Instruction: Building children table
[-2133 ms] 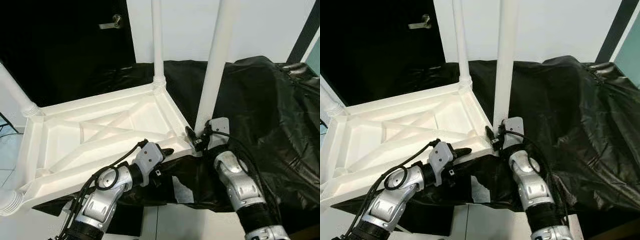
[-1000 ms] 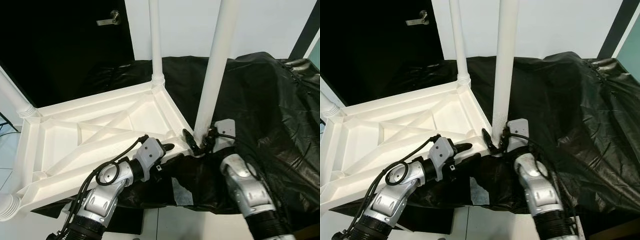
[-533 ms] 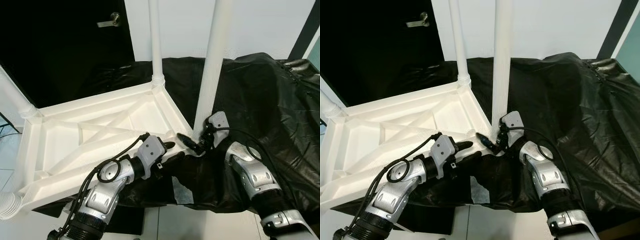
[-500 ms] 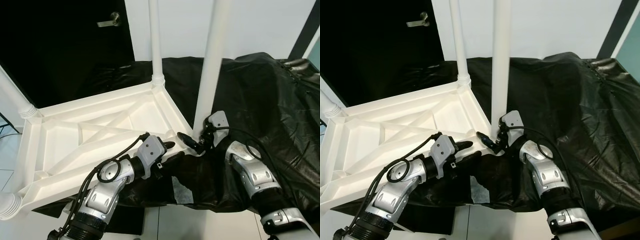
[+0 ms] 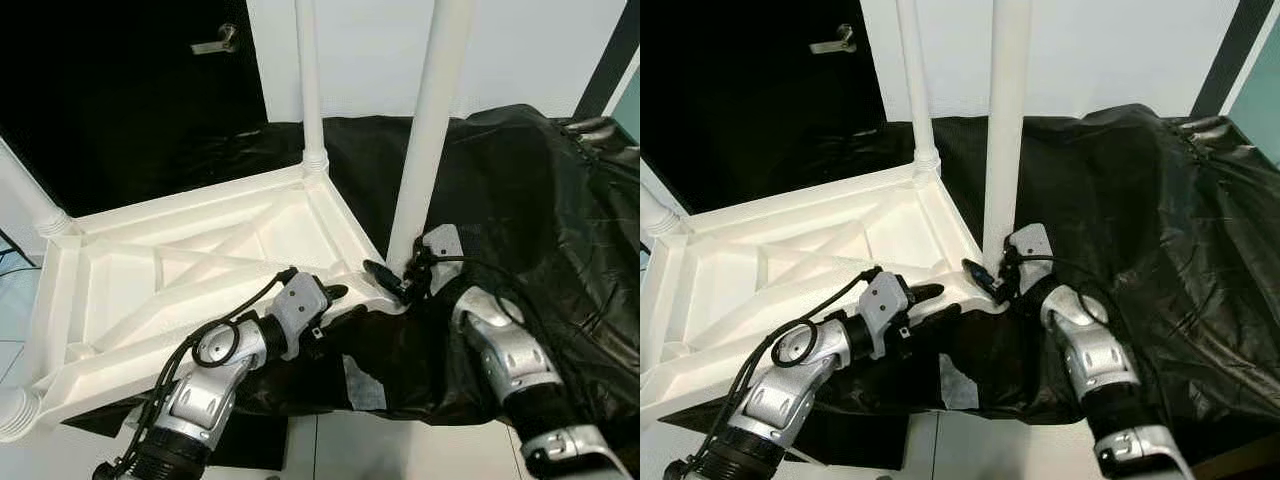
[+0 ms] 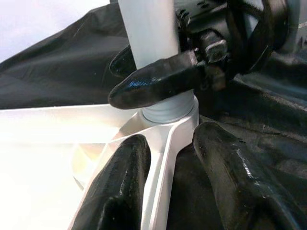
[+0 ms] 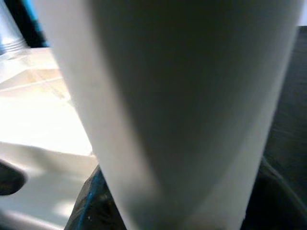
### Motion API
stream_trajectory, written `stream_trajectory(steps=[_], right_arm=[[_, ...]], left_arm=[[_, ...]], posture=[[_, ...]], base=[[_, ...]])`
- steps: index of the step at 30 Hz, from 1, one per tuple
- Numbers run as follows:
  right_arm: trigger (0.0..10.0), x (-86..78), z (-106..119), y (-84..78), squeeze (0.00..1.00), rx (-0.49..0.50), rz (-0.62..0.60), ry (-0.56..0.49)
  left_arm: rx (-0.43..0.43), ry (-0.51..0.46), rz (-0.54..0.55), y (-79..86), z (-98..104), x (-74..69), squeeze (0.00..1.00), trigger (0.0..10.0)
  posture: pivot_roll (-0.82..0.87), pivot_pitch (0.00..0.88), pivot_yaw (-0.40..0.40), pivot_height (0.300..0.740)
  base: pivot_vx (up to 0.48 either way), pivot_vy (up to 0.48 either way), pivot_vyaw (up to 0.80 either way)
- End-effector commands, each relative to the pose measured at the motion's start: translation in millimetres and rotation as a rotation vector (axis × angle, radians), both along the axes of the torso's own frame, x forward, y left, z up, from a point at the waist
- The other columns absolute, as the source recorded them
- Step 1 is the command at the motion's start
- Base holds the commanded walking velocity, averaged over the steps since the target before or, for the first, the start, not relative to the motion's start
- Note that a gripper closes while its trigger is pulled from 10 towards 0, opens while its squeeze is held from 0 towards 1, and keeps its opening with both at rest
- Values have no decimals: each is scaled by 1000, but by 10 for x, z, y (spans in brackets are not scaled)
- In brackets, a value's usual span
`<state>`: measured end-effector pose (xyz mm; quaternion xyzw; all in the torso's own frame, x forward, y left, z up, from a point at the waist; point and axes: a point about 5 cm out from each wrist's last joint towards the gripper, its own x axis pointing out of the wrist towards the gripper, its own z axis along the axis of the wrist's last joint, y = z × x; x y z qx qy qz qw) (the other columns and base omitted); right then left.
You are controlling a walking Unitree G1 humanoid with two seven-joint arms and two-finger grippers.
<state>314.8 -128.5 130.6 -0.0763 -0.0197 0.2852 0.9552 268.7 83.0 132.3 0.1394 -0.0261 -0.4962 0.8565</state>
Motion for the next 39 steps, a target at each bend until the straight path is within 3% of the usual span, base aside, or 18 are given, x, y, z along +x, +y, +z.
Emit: stream_trajectory(steps=[1,6,9,12,17,22,26,27,28,29,33,39], right_arm=[[10000,-45,-180,-5,0,-34,-64,68],[10000,-70,-249,10,0,-37,-173,66],[10000,-97,-328,-6,0,6,-361,109],[10000,-112,-345,0,0,8,-403,113],[10000,-163,-340,176,0,40,-561,108],[10000,-177,-311,287,0,68,-542,105],[10000,-186,-263,281,0,77,-531,76],[10000,-189,-237,281,882,86,-520,62],[10000,-189,-237,281,882,86,-520,62],[10000,-194,-208,265,1000,100,-505,49],[10000,-220,-132,181,1000,118,-443,9],[10000,-264,-31,-84,1000,99,-312,-50]], left_arm=[[4,5,32,51,-19,-5,0,10000],[4,12,29,51,-28,-23,0,10000],[9,22,20,53,-51,-53,0,10000],[10,24,19,55,-52,-60,0,10000],[12,27,24,77,-49,-64,0,10000],[13,27,24,80,-46,-61,0,10000],[15,24,23,82,-42,-52,0,10000],[14,24,25,83,-40,-48,0,10000],[14,24,25,83,-40,-48,0,10000],[13,24,26,82,-40,-48,0,10000],[13,24,26,68,-47,-62,0,10000],[11,30,21,58,-57,-94,0,10000]], posture=[[-53,0,54,740],[-55,0,58,740],[-60,0,65,740],[-59,0,66,740],[-52,0,68,740],[-54,0,70,740],[-54,0,68,740],[-53,0,67,740],[-53,0,67,740],[-53,0,65,740],[-50,0,59,740],[-48,0,57,740]], base=[[0,0,0],[0,0,0],[0,0,0],[0,0,0],[0,0,0],[0,0,0],[0,0,0],[0,0,0],[0,0,0],[0,0,0],[0,0,0],[0,0,0]])
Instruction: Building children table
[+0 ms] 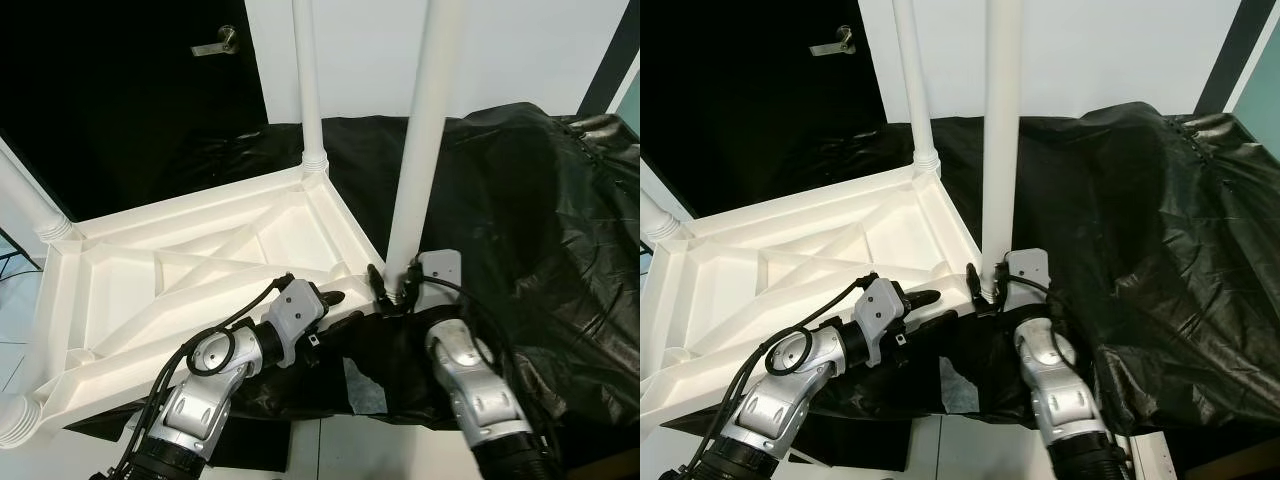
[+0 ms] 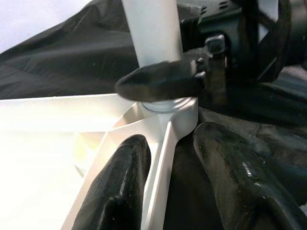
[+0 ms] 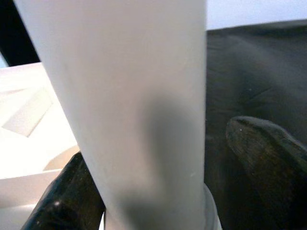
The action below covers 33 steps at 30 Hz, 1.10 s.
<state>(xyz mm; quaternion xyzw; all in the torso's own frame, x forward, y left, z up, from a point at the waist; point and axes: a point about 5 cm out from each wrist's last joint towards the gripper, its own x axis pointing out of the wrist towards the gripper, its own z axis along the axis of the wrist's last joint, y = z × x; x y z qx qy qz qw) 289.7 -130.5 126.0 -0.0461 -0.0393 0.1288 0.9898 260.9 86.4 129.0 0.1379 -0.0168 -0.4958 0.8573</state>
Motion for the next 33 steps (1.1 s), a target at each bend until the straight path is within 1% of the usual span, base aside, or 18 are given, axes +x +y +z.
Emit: stream_trajectory(steps=[1,2,3,5,7,9,11,16,17,18,19,21,22,23,24,29,30,33], right_arm=[[10000,-13,15,-64,1000,17,4,-10],[10000,-13,15,-64,1000,17,4,-10],[10000,-15,19,-91,0,1,59,-9],[10000,6,28,-123,0,-16,189,3],[10000,55,49,-138,0,-26,280,11],[10000,70,54,-138,0,-29,304,14],[10000,122,80,-132,0,-45,389,30],[10000,182,110,-125,0,-73,451,40],[10000,226,129,-105,0,-100,493,46],[10000,226,129,-105,0,-100,493,46],[10000,296,157,-35,0,-152,578,56],[10000,308,162,-15,0,-168,603,57],[3961,315,153,-3,0,-188,619,61],[3961,315,153,-3,0,-188,619,61],[235,318,140,-6,0,-201,640,65],[0,308,100,-35,0,-209,662,80],[0,288,50,-84,0,-182,634,97],[0,277,29,-101,0,-166,620,106]], left_arm=[[5,12,17,24,-24,-16,0,10000],[5,12,17,24,-24,-16,0,10000],[8,14,14,30,-30,-20,0,10000],[18,12,4,40,-26,-16,0,10000],[21,6,2,44,-9,0,0,10000],[22,4,2,46,-5,5,0,10000],[22,-1,6,48,5,13,0,10000],[21,-5,13,49,11,18,0,10000],[18,-7,20,50,12,19,0,10000],[18,-7,20,50,12,19,0,10000],[11,-9,31,38,14,15,0,10000],[8,-10,33,33,16,11,0,10000],[6,-7,31,27,15,4,0,10000],[6,-7,31,27,15,4,0,10000],[7,-5,27,19,7,-2,0,10000],[12,-3,22,3,-13,-10,0,10000],[12,-2,22,-1,-18,-8,0,10000],[12,-1,21,-1,-22,-7,0,10000]], posture=[[-48,0,57,740],[-48,0,57,740],[-47,0,63,740],[-50,0,71,740],[-38,0,69,740],[-38,0,69,740],[-25,0,57,740],[-16,0,46,740],[-13,0,44,740],[-13,0,44,740],[-3,0,38,740],[0,0,34,740],[4,0,30,740],[4,0,30,740],[5,0,29,740],[3,0,30,740],[0,0,31,740],[-6,0,36,740]], base=[[0,0,0],[0,0,0],[0,0,0],[0,0,0],[0,0,0],[0,0,0],[0,0,0],[0,0,0],[0,0,0],[0,0,0],[0,0,0],[0,0,0],[0,0,0],[0,0,0],[0,0,0],[0,0,0],[0,0,0],[0,0,0]])
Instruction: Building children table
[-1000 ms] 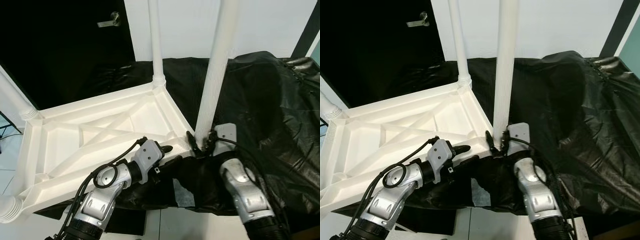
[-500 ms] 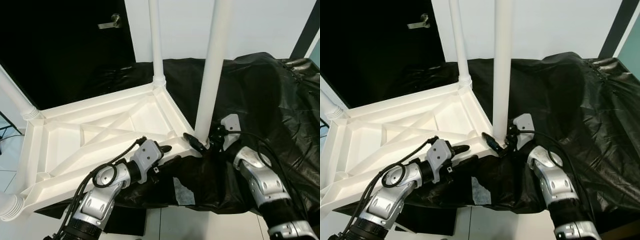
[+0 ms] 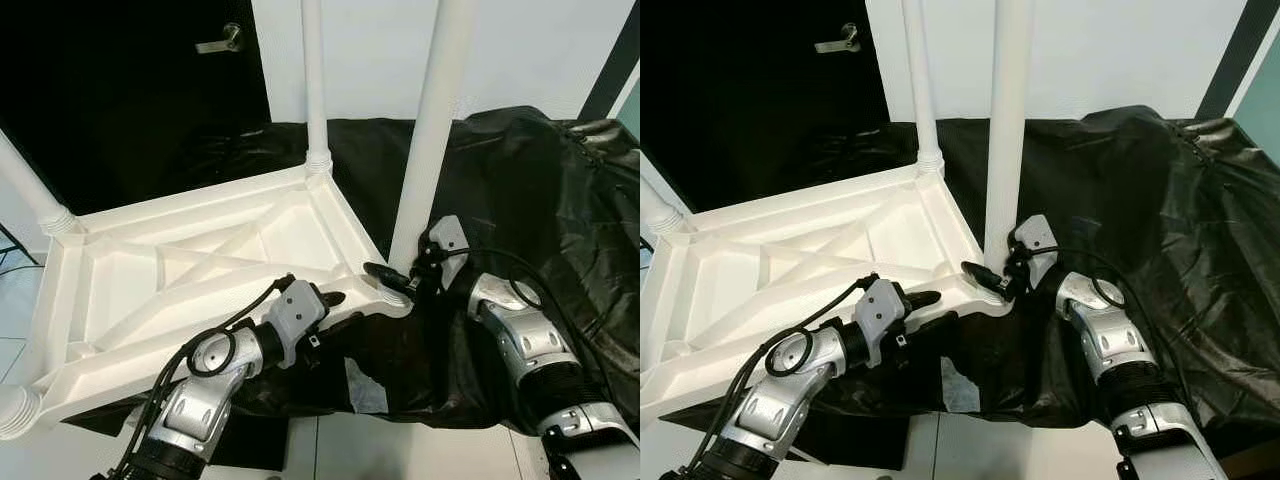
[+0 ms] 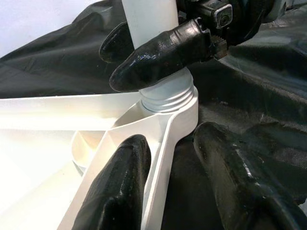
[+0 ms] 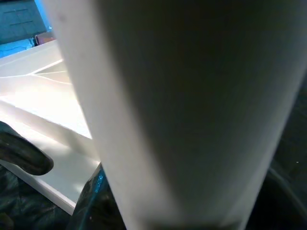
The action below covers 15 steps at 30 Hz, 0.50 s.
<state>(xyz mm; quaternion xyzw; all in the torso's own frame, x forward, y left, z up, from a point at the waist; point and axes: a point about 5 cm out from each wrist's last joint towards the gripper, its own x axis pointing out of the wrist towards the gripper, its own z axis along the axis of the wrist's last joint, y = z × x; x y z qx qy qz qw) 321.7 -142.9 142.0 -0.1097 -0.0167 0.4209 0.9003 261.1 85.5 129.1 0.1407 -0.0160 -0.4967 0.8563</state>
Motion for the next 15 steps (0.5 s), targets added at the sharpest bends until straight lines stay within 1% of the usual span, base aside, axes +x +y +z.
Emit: stream_trajectory(steps=[1,3,4,5,6,8,9,10,12,13,14,15], right_arm=[[0,-60,-151,12,0,-8,-1,62],[0,-74,-177,12,0,7,-19,70],[3373,-96,-212,26,0,15,-52,74],[10000,-122,-250,57,0,27,-93,79],[10000,-122,-250,57,0,27,-93,79],[10000,-138,-316,98,0,26,-213,75],[10000,-138,-332,105,0,22,-251,71],[10000,-138,-332,105,0,22,-251,71],[10000,-134,-368,120,0,29,-392,63],[10000,-134,-368,120,0,29,-392,63],[10000,-148,-402,150,0,49,-512,76],[10000,-148,-402,150,0,49,-512,76]], left_arm=[[8,1,23,9,-28,-7,0,10000],[11,2,21,9,-35,-6,0,10000],[15,1,18,4,-38,-1,0,10000],[17,0,15,-1,-38,8,0,10000],[17,0,15,-1,-38,8,0,10000],[18,-1,7,-10,-36,14,0,10000],[18,-1,4,-12,-37,12,0,10000],[18,-1,4,-12,-37,12,0,10000],[21,2,-7,-21,-44,1,0,10000],[21,2,-7,-21,-44,1,0,10000],[22,4,-11,-22,-48,-4,0,10000],[22,4,-11,-22,-48,-4,0,10000]], posture=[[-7,0,37,740],[-13,0,39,740],[-16,0,39,740],[-21,0,44,740],[-21,0,44,740],[-31,0,50,740],[-31,0,50,740],[-31,0,50,740],[-38,0,53,740],[-38,0,53,740],[-40,0,52,740],[-40,0,52,740]], base=[[0,0,0],[0,0,0],[0,0,0],[0,0,0],[0,0,0],[0,0,0],[0,0,0],[0,0,0],[0,0,0],[0,0,0],[0,0,0],[0,0,0]])
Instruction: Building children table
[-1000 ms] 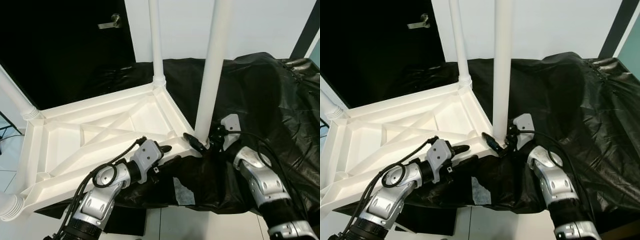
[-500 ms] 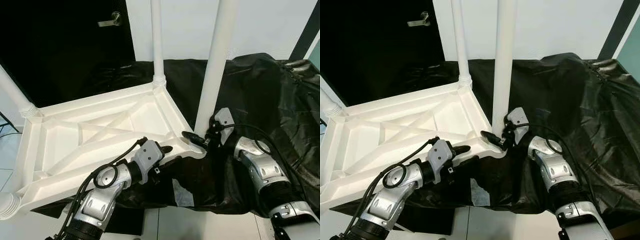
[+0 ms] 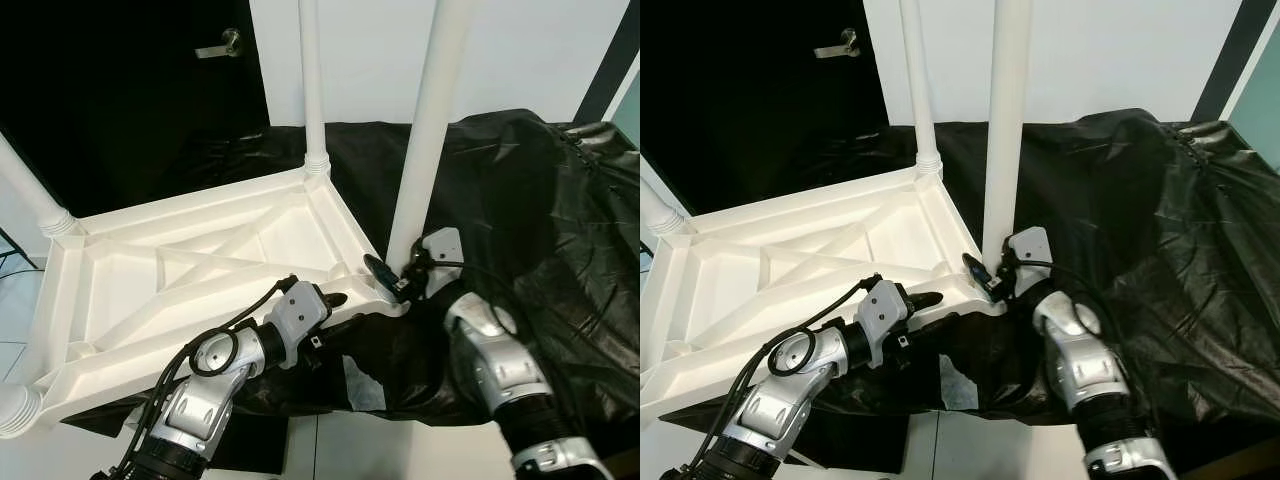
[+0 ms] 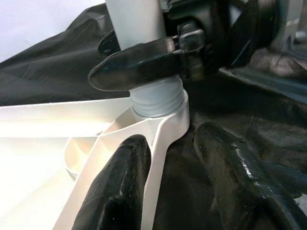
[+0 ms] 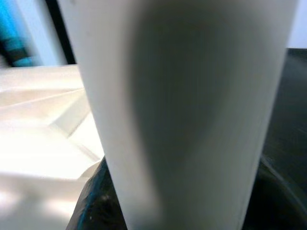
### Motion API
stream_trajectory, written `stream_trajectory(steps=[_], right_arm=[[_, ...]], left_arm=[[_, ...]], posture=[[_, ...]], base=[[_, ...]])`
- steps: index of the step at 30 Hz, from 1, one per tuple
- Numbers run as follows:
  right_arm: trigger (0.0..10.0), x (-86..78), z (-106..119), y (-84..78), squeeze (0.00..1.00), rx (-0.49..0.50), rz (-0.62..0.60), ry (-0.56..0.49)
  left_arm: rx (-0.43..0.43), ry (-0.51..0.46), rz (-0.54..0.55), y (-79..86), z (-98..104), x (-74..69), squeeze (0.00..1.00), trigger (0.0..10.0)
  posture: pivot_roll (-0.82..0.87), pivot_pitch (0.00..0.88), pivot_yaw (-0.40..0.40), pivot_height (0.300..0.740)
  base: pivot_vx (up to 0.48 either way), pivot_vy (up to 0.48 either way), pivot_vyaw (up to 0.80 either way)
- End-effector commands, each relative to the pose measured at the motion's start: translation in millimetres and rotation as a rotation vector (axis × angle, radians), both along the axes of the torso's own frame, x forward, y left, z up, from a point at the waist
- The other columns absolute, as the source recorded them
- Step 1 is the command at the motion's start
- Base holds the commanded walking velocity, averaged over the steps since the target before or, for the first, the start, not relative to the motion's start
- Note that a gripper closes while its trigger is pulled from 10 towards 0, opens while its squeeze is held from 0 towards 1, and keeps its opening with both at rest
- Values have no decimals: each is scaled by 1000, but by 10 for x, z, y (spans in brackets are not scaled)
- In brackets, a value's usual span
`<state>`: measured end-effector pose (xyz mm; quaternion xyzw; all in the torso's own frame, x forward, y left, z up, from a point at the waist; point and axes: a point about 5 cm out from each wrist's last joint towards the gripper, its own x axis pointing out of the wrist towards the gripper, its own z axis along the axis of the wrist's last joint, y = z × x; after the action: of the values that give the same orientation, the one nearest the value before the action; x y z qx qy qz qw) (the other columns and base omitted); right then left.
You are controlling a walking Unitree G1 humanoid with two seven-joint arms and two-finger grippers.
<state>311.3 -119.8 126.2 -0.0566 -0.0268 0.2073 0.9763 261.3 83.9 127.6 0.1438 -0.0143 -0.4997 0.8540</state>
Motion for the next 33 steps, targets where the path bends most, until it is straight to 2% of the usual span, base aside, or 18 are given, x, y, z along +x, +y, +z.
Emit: stream_trajectory(steps=[1,6,8,9,11,17,22,23,33], right_arm=[[10000,-66,-275,-50,0,-24,-151,131],[10000,-109,-288,-3,0,-5,-243,127],[10000,-171,-269,64,0,35,-365,109],[10000,-171,-269,64,0,35,-365,109],[10000,-211,-231,186,0,57,-365,103],[10000,-202,-166,178,0,64,-367,67],[10000,-194,-115,197,0,56,-365,41],[10000,-196,-105,198,1000,58,-357,37],[10000,-259,-31,49,1000,26,-303,7]], left_arm=[[16,5,-3,-2,-38,-5,0,10000],[16,6,-1,4,-41,-4,0,10000],[15,5,2,6,-42,-9,0,10000],[15,5,2,6,-42,-9,0,10000],[10,5,12,21,-38,-7,0,10000],[15,2,17,43,-28,21,0,10000],[16,-22,38,104,59,89,0,10000],[16,-24,38,109,69,86,0,10000],[-1,-25,64,74,53,48,0,10000]], posture=[[-39,0,51,740],[-40,0,47,740],[-29,0,33,740],[-29,0,33,740],[-40,0,42,740],[-30,0,47,740],[-3,0,56,740],[-1,0,54,740],[2,0,12,740]], base=[[0,0,0],[0,0,0],[0,0,0],[0,0,0],[0,0,0],[0,0,0],[0,0,0],[0,0,0],[0,0,0]])
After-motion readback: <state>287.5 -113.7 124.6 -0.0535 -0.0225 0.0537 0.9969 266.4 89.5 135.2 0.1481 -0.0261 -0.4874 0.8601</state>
